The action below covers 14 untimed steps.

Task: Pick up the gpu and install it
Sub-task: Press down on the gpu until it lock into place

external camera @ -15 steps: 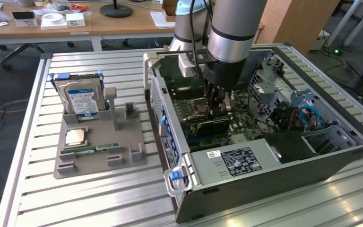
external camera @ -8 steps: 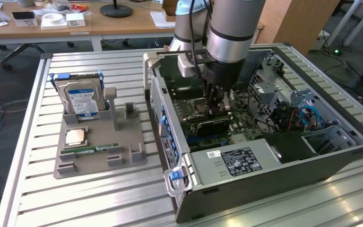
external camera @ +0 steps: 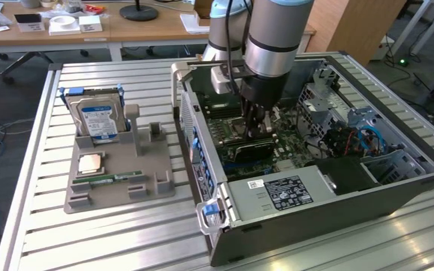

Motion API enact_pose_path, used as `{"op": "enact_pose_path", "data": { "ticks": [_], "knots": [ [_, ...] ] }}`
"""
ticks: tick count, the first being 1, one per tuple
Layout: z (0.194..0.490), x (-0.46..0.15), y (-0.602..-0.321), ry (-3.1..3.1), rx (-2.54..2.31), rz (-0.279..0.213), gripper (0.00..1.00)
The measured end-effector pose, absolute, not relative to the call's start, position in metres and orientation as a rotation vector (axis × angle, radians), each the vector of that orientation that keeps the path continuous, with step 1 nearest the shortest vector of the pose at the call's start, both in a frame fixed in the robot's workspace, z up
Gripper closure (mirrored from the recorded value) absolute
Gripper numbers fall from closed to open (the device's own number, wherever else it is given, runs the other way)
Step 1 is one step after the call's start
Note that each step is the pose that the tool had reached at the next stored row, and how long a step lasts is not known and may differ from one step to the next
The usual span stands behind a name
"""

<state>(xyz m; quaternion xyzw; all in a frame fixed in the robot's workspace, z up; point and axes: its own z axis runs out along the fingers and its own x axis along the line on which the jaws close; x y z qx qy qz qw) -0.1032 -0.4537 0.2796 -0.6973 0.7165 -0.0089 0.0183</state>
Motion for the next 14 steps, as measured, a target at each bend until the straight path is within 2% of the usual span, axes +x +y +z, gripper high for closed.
{"op": "enact_pose_path", "data": {
  "ticks": [14],
  "knots": [
    [0.2742,-0.1032,-0.4534,2.225,-2.165,-0.028,0.89]
  ]
}}
